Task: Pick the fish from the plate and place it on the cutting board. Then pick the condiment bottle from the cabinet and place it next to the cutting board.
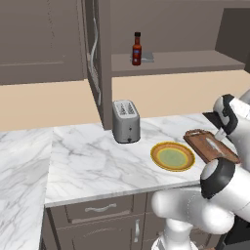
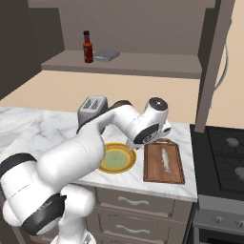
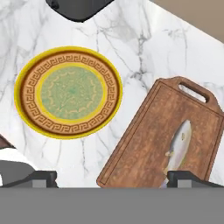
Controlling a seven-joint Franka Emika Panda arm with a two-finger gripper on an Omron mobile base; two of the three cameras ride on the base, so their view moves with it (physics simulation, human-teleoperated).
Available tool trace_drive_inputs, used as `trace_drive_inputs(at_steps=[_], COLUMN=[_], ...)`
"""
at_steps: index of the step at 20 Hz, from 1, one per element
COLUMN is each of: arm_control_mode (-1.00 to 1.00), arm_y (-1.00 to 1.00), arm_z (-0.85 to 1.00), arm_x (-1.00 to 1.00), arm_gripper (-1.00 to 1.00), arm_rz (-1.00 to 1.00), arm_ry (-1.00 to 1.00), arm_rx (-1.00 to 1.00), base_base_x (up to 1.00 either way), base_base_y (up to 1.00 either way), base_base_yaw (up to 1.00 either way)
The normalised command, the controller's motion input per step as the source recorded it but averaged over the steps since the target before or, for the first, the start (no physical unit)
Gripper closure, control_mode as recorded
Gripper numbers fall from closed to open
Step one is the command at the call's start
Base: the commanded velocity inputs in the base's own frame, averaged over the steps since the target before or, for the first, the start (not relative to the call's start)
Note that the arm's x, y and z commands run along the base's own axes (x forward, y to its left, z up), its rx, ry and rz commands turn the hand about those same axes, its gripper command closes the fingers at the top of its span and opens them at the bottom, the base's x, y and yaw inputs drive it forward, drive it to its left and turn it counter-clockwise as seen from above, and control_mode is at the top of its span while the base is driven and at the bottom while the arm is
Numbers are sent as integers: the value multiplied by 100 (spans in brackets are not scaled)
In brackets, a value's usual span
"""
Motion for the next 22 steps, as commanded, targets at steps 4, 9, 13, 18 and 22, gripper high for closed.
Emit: trace_drive_inputs(at_steps=[4,9,13,18,22], arm_control_mode=[-100,-100,-100,-100,-100], arm_y=[42,45,43,43,39], arm_z=[21,28,29,28,26], arm_x=[-45,-41,-41,-44,-45], arm_gripper=[-100,-100,-100,-100,-100], arm_rz=[-2,-1,0,0,0], arm_ry=[-6,-3,0,0,0], arm_rx=[0,0,1,3,5], base_base_x=[0,0,0,0,0], base_base_y=[0,0,0,0,0], base_base_yaw=[0,0,0,0,0])
